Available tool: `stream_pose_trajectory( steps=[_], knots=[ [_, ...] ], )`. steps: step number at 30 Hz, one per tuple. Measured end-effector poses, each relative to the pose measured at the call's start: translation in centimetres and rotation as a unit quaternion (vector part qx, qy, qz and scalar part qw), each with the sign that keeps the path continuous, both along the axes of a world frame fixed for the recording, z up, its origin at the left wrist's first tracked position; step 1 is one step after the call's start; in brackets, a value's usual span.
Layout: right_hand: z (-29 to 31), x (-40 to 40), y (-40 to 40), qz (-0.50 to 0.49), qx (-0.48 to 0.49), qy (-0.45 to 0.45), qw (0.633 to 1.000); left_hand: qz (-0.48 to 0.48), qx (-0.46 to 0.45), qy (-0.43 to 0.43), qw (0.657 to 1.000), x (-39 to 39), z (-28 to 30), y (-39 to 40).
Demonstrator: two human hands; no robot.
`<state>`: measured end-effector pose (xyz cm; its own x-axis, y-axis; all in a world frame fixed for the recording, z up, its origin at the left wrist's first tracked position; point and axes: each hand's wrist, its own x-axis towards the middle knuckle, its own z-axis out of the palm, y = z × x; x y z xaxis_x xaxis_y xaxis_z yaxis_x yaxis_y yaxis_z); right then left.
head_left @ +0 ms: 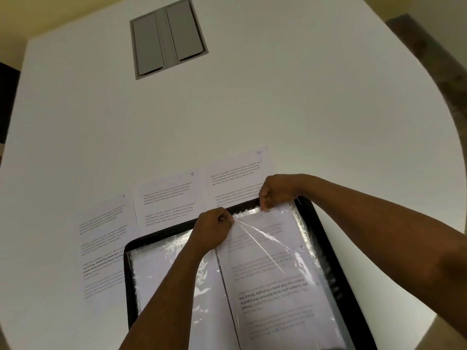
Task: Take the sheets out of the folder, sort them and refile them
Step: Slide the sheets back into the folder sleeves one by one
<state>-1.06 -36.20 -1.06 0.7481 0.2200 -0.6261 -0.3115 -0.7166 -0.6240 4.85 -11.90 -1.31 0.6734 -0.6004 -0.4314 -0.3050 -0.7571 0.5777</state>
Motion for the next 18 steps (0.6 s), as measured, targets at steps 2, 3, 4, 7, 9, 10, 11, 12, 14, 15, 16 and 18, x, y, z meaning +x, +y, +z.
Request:
stream_pose_trajectory(
  steps=[2, 3, 4, 7, 9, 10, 11, 12, 14, 15, 16, 18],
  knots=[
    [0.2, -0.1, 0.3, 0.046, -0.005, 0.048, 0.998, 0.002, 0.001, 0.002, 1.000, 0.0, 0.0, 0.0],
    [0.2, -0.1, 0.4, 0.066, -0.012, 0.064, 0.996, 0.003, -0.001, 0.006, 1.000, 0.0, -0.1, 0.0],
    [0.3, -0.1, 0.6, 0.075, -0.017, 0.074, 0.994, 0.004, -0.002, 0.009, 1.000, -0.1, 0.0, 0.0],
    [0.5, -0.4, 0.5, 0.008, 0.019, 0.063, 0.998, 0.015, -0.008, 0.011, 1.000, -0.4, 0.0, 0.0],
    [0.6, -1.3, 0.3, -0.100, 0.077, 0.022, 0.992, 0.030, -0.014, 0.002, 0.999, -0.7, 0.1, -0.1],
    [0.7, -1.9, 0.3, -0.163, 0.112, -0.001, 0.980, 0.038, -0.019, -0.006, 0.999, -0.9, 0.2, 0.0],
    [0.8, -2.6, 0.4, -0.227, 0.151, -0.020, 0.962, 0.046, -0.027, -0.015, 0.998, -1.2, 0.2, 0.1],
    [0.9, -3.4, 0.6, -0.290, 0.188, -0.035, 0.938, 0.054, -0.037, -0.023, 0.998, -1.4, 0.2, 0.2],
    [0.9, -5.3, 1.1, -0.398, 0.241, -0.061, 0.883, 0.065, -0.063, -0.041, 0.995, -2.1, -0.1, 0.8],
    [0.7, -6.4, 1.5, -0.442, 0.266, -0.070, 0.854, 0.067, -0.075, -0.050, 0.994, -2.4, -0.2, 1.2],
    [0.4, -7.5, 1.8, -0.473, 0.278, -0.076, 0.833, 0.070, -0.086, -0.056, 0.992, -2.9, -0.4, 1.6],
    [-0.3, -10.0, 2.4, -0.498, 0.254, -0.087, 0.825, 0.078, -0.102, -0.061, 0.990, -4.1, -0.3, 2.3]
  ],
)
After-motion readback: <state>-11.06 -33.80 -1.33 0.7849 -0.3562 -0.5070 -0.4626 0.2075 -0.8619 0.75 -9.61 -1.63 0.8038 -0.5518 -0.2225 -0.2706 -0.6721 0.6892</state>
